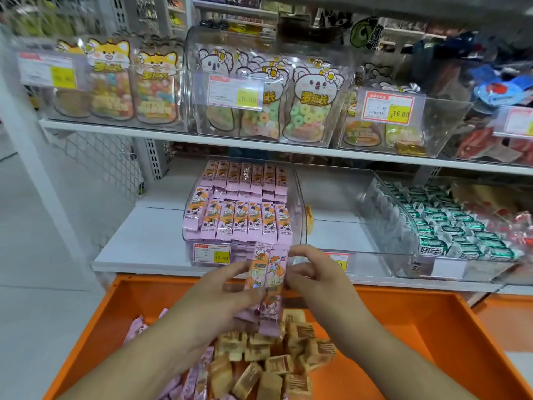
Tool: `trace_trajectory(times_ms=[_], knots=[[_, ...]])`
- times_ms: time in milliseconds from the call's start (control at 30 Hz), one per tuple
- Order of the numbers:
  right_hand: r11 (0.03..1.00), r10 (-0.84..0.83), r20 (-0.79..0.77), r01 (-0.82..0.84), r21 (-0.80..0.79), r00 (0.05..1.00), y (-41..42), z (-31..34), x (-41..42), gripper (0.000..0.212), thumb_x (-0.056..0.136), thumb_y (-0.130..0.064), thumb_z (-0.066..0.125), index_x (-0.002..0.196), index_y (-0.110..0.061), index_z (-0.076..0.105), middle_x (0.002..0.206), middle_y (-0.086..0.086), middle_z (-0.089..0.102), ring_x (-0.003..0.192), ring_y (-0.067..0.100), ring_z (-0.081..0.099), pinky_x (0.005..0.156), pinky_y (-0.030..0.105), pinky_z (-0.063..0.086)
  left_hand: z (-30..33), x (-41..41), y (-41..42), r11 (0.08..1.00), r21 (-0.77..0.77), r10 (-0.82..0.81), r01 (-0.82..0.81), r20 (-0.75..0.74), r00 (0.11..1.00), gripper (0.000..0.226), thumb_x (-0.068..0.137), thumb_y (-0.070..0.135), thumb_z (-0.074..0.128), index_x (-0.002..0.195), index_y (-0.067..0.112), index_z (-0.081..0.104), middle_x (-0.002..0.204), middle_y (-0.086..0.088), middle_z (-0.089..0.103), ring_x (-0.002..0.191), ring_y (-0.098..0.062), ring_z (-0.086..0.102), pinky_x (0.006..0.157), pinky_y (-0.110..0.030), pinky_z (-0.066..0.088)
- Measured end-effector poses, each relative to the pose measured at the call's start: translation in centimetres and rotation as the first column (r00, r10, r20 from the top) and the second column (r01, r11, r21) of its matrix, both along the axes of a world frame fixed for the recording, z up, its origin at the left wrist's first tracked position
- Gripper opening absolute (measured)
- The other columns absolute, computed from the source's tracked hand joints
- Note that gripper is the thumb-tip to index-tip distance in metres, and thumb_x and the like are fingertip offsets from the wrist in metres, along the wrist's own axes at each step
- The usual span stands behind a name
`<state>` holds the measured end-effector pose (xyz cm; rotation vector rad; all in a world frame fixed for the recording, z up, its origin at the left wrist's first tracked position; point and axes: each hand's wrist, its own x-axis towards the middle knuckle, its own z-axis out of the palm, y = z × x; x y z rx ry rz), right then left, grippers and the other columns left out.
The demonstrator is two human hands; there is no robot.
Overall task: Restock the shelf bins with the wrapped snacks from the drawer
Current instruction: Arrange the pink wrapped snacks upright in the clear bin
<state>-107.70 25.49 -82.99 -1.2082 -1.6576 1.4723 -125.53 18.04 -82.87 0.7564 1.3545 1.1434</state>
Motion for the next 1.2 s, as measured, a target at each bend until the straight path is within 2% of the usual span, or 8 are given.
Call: trace_trajectory(times_ms=[200, 267, 467, 567, 700, 800, 967, 1200], knots=[[0.998, 0.029, -0.052, -0.032, -0.055, 0.998, -1.2, 0.9, -0.2, 0.033, 0.096, -0.014, 0.075, 0.117, -0.039, 0.067, 0.102, 0.005, 0.074, 0.093, 0.017, 0.077, 0.085, 0.034, 0.062, 0.1, -0.4, -0.4, 1.000, -0.014, 0.011, -0.011, -0.012, 1.000, 0.034, 0.090, 0.008, 0.079, 0.103, 0.037, 0.067, 0.081, 0.002, 0.080, 0.072, -0.023, 0.075, 0.075, -0.046, 0.065], [1.000, -0.024, 0.004, 0.024, -0.016, 1.000, -1.0, 1.3, 0.0, 0.043, 0.093, -0.012, 0.077, 0.125, -0.038, 0.063, 0.107, 0.005, 0.069, 0.090, 0.016, 0.076, 0.085, 0.036, 0.062, 0.3, -1.4, -0.4, 0.999, -0.027, 0.015, -0.018, -0.094, 0.995, 0.041, 0.088, 0.013, 0.082, 0.114, 0.041, 0.068, 0.082, -0.001, 0.079, 0.070, -0.025, 0.071, 0.089, -0.052, 0.062], [0.984, -0.146, -0.016, 0.147, 0.103, 0.989, -0.1, 3.2, 1.1, 0.037, 0.098, -0.004, 0.067, 0.125, -0.027, 0.056, 0.110, 0.006, 0.065, 0.074, 0.016, 0.075, 0.065, 0.039, 0.062, 2.1, -4.1, -0.8, 0.996, 0.023, 0.090, -0.088, -0.369, 0.925, 0.035, 0.077, 0.028, 0.091, 0.107, 0.038, 0.076, 0.086, 0.009, 0.070, 0.062, -0.010, 0.060, 0.067, -0.030, 0.045], [0.989, -0.109, 0.002, 0.108, 0.096, 0.994, -0.4, 3.2, 1.0, 0.024, 0.098, -0.007, 0.069, 0.112, -0.020, 0.056, 0.105, 0.003, 0.067, 0.075, 0.012, 0.071, 0.060, 0.043, 0.064, 2.7, -3.9, -0.9, 0.993, 0.030, 0.118, -0.114, -0.316, 0.942, 0.044, 0.067, 0.036, 0.097, 0.104, 0.026, 0.075, 0.065, 0.013, 0.066, 0.057, -0.004, 0.058, 0.066, -0.031, 0.043], [0.997, -0.022, 0.018, 0.020, 0.071, 1.000, -1.4, 2.3, -0.2, 0.016, 0.098, -0.011, 0.072, 0.099, -0.012, 0.056, 0.089, 0.001, 0.073, 0.076, 0.039, 0.074, 0.055, 0.047, 0.061, 2.4, -2.5, -0.4, 0.982, 0.045, 0.187, -0.183, -0.133, 0.973, 0.056, 0.068, 0.027, 0.098, 0.111, 0.010, 0.066, 0.082, -0.003, 0.074, 0.080, -0.017, 0.074, 0.080, -0.042, 0.062], [0.996, -0.034, -0.037, 0.037, 0.082, 0.999, -2.1, 2.0, -1.3, 0.012, 0.098, -0.016, 0.073, 0.094, -0.009, 0.063, 0.080, 0.004, 0.073, 0.074, 0.022, 0.073, 0.064, 0.027, 0.056, 2.6, -1.5, -0.3, 0.947, 0.075, 0.316, -0.312, -0.048, 0.948, 0.039, 0.081, 0.023, 0.088, 0.104, 0.006, 0.063, 0.082, -0.009, 0.076, 0.076, -0.026, 0.076, 0.075, -0.049, 0.065], [0.998, -0.046, -0.171, 0.038, -0.051, 0.984, -2.2, 2.2, -2.3, 0.022, 0.090, -0.011, 0.081, 0.107, -0.013, 0.067, 0.100, 0.003, 0.077, 0.096, 0.012, 0.074, 0.078, 0.021, 0.057, 3.5, -1.3, -0.3, 0.932, 0.211, 0.351, -0.294, -0.323, 0.879, 0.019, 0.088, 0.044, 0.079, 0.097, 0.028, 0.075, 0.088, 0.014, 0.078, 0.082, 0.001, 0.071, 0.084, -0.034, 0.055], [0.994, 0.045, -0.226, -0.066, -0.087, 0.973, -1.4, 3.1, -3.0, 0.056, 0.082, 0.009, 0.081, 0.126, -0.017, 0.059, 0.105, 0.006, 0.081, 0.102, 0.021, 0.077, 0.093, 0.037, 0.061, 4.0, -3.3, -0.4, 0.982, 0.183, 0.026, 0.055, -0.412, 0.911, 0.065, 0.079, 0.027, 0.091, 0.133, 0.040, 0.059, 0.113, 0.023, 0.075, 0.109, 0.009, 0.067, 0.097, -0.024, 0.055]])
